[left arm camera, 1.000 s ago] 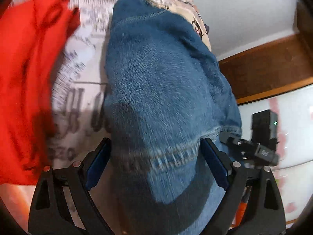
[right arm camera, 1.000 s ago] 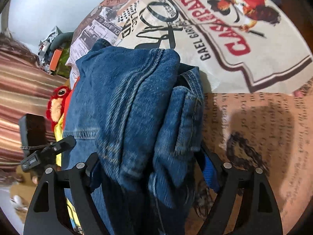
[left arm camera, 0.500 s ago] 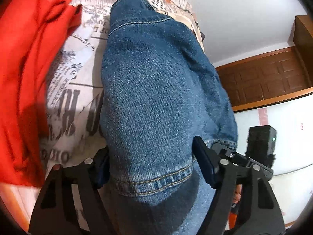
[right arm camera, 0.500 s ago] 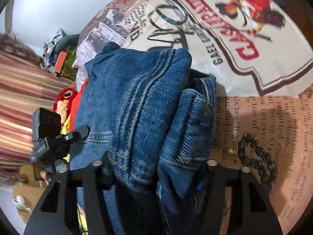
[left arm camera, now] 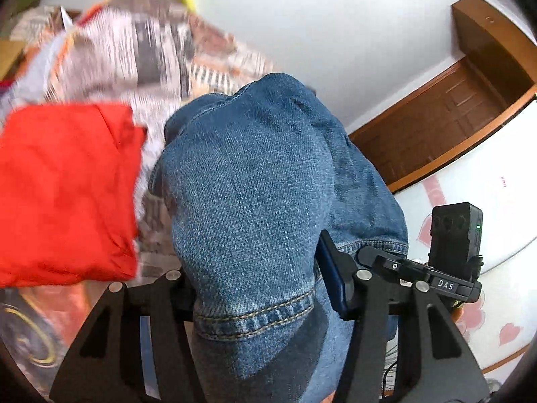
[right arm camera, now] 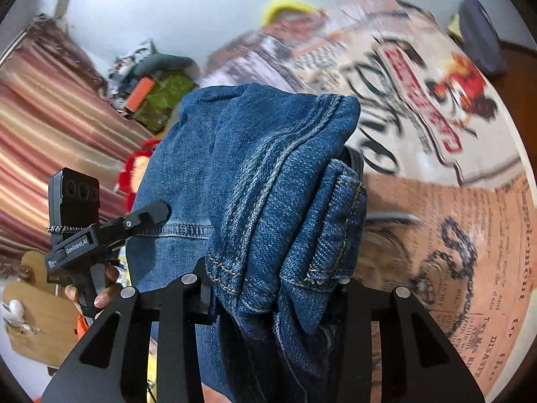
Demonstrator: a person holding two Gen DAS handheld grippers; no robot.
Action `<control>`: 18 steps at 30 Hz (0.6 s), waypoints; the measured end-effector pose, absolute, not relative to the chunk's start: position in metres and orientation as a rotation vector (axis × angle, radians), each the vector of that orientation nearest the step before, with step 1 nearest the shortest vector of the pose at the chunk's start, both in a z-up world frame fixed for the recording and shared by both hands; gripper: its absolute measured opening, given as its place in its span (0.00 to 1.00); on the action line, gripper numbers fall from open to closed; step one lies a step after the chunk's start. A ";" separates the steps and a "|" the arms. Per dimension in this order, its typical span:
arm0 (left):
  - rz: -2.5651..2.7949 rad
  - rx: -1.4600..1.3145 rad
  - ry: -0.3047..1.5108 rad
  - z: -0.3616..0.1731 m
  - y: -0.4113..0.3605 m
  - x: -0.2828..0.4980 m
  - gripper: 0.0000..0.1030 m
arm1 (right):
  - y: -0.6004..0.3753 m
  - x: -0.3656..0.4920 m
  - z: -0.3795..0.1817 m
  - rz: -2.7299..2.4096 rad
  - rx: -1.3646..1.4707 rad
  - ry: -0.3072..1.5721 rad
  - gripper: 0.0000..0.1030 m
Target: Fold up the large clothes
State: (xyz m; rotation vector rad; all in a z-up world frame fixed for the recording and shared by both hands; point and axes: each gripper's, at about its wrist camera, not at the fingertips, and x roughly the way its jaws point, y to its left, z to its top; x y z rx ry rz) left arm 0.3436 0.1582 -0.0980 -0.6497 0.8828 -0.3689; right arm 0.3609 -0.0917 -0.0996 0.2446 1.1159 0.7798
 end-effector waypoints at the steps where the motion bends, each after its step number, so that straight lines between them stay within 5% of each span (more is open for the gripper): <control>1: -0.366 -0.644 0.867 -0.096 0.164 0.335 0.54 | -0.083 0.358 -0.092 0.793 0.238 1.097 0.35; 8: -0.301 -0.611 0.756 -0.060 0.236 0.311 0.54 | -0.016 0.354 -0.068 0.875 0.221 1.023 0.35; 18: -0.166 -0.634 0.766 -0.092 0.332 0.319 0.54 | 0.082 0.379 -0.100 0.941 0.194 1.060 0.35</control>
